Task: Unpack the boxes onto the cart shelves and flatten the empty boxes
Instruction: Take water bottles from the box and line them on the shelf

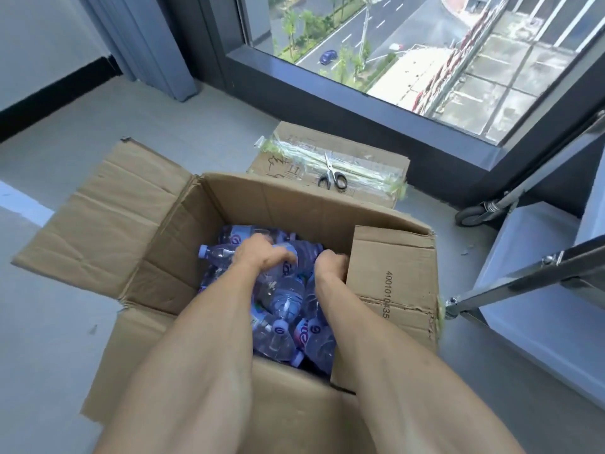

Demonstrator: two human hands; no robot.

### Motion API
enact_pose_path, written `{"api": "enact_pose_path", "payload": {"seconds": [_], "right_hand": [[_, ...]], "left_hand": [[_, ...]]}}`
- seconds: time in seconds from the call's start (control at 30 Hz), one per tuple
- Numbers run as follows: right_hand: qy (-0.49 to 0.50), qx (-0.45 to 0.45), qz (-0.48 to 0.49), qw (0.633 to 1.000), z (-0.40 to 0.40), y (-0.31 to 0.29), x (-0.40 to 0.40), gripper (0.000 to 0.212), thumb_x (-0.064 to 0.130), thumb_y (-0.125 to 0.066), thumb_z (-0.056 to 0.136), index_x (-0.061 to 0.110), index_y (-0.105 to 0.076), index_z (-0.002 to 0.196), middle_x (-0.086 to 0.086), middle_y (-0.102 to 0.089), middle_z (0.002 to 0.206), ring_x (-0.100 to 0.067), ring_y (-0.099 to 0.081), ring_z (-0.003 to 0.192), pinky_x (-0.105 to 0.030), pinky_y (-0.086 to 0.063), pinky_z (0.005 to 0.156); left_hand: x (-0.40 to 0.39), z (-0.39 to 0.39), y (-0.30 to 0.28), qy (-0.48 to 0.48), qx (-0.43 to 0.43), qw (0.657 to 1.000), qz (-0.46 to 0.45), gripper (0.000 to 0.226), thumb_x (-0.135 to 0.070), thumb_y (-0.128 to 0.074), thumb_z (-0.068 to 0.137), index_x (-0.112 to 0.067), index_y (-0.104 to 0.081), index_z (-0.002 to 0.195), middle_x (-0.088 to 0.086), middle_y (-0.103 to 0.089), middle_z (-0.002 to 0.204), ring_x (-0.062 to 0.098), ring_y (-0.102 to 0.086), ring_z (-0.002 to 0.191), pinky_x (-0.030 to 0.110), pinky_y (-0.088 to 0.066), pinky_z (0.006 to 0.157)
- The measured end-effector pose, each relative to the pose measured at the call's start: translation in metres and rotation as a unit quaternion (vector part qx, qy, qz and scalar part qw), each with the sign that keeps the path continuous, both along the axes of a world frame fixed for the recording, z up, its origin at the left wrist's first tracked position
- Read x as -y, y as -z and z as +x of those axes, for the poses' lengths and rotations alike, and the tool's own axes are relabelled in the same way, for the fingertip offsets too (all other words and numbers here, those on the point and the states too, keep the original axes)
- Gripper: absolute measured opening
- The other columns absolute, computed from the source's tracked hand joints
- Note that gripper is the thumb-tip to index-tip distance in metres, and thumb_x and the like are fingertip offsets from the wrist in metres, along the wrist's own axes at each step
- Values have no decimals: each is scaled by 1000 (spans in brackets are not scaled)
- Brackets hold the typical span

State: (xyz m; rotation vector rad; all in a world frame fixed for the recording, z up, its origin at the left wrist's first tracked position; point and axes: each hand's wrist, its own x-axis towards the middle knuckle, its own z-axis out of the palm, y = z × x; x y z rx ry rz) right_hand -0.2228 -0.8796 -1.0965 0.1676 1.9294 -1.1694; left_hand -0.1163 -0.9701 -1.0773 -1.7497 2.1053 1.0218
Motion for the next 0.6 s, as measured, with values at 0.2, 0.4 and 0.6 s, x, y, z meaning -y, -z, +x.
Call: {"api": "enact_pose_path", "payload": {"seconds": [0.2, 0.4, 0.6], "right_hand": [[17, -25, -56, 998, 9, -86, -10, 44, 19, -47, 94, -7, -51, 131, -24, -56, 133, -39, -54, 121, -41, -44, 103], [36, -15, -237, 971, -5, -182, -70, 36, 43, -59, 84, 10, -67, 98, -9, -70, 98, -27, -67, 85, -37, -55, 77], [66, -154, -328, 930, -65, -283, -176, 27, 39, -74, 71, 15, -68, 83, -13, -72, 86, -34, -70, 77, -51, -58, 76]], "left_hand": [[-36, 42, -58, -211, -214, 920, 252, 77, -52, -77, 62, -2, -66, 120, 17, -67, 118, 29, -65, 99, 38, -49, 88], [-112, 19, -140, -187, -451, 766, 417, 49, -45, -64, 79, -3, -71, 103, 13, -68, 98, 24, -64, 85, 36, -47, 81], [-204, -45, -207, -31, -553, 713, 430, 53, -47, -61, 83, -5, -72, 112, 16, -65, 108, 26, -62, 89, 37, -47, 78]]}}
